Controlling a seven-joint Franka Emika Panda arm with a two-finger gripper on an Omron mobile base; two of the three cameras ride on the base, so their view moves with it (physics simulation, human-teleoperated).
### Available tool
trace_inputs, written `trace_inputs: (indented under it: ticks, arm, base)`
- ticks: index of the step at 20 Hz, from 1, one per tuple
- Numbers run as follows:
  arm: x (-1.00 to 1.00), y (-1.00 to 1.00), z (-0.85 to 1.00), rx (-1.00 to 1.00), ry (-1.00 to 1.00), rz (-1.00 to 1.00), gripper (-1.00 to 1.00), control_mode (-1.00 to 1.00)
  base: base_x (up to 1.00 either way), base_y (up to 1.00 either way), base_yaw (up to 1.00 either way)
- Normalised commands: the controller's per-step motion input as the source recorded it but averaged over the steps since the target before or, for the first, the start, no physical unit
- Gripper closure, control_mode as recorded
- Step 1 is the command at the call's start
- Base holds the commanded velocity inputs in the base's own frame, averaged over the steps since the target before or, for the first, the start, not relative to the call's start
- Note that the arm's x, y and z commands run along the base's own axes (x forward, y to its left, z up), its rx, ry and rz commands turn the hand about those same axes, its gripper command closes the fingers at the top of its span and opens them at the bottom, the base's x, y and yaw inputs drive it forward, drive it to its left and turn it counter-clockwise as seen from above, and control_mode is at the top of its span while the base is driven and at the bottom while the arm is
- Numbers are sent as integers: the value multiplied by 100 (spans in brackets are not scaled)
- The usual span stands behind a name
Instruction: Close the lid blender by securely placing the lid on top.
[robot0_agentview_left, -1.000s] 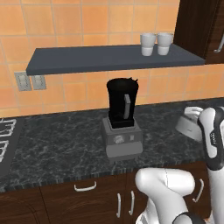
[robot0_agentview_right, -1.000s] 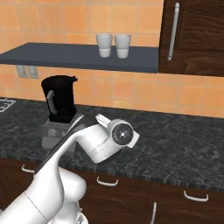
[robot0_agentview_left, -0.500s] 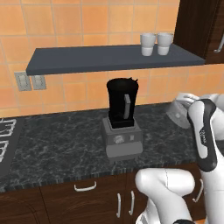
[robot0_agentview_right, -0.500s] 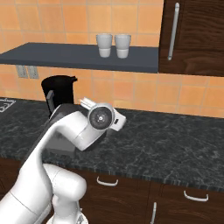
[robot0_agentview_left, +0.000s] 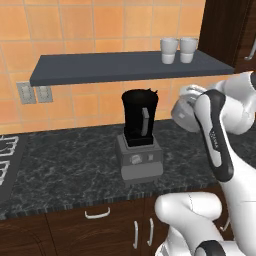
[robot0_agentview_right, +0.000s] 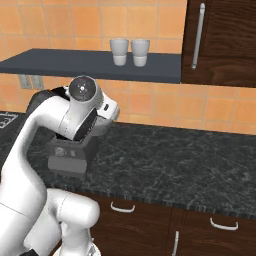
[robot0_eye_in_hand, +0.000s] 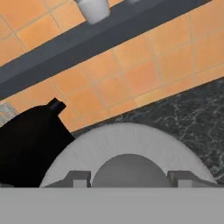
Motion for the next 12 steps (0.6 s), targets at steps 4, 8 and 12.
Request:
trace_inputs:
  ticks: [4,8,12]
  arm:
    - [0,67,100,-5,36,7,100,-100]
    - [14,82,100,-13,51,5,100,-100]
    - [45,92,100,-26,53,3,100,-100]
  base:
    - [0,0,0]
    - [0,0,0]
    - [0,0,0]
